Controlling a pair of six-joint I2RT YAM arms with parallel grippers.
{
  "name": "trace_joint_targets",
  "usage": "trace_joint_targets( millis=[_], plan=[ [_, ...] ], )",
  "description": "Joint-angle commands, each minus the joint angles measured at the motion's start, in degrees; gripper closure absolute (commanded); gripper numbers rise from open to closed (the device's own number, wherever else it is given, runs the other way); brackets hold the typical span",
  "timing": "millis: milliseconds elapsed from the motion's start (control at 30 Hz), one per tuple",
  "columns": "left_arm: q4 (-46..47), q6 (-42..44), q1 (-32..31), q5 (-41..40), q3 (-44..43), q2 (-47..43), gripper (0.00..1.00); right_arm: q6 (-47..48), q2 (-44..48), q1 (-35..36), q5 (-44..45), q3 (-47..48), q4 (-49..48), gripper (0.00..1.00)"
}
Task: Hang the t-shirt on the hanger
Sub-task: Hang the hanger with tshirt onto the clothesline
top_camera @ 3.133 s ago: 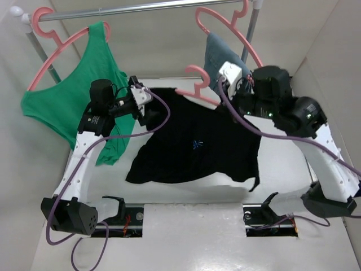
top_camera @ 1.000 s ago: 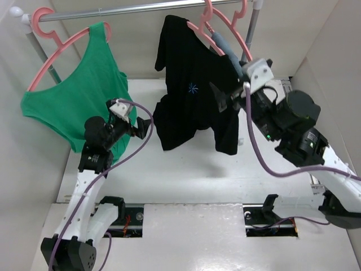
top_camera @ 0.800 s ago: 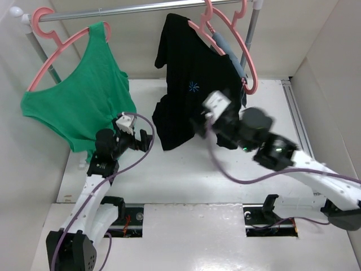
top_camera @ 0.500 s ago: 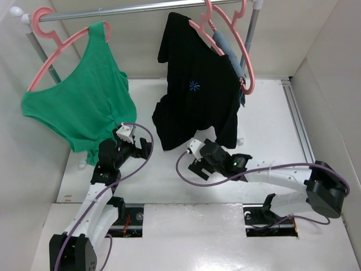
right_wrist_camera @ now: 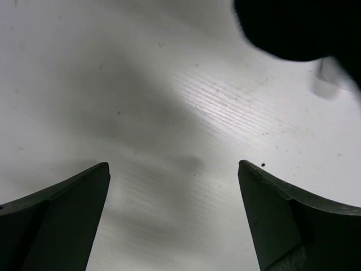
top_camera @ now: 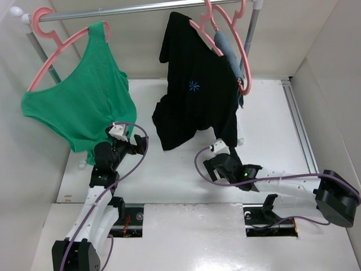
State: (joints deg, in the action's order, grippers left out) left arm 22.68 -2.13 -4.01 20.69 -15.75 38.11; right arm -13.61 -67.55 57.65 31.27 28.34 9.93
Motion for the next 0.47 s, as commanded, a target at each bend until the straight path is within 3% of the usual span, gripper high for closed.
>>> trace_joint_targets(
  millis=[0, 433],
  plan=[
    [3.25, -1.38, 0.41, -0.3, 0.54, -0.84, 0.0, -4.32, 2.6, -0.26, 4.41, 1.63, 0.33, 0.0],
    [3.25, -1.38, 0.41, -0.82, 0.54, -1.37, 0.0, -3.27, -3.12, -0.26, 5.21, 9.19, 3.51, 0.0]
  ],
)
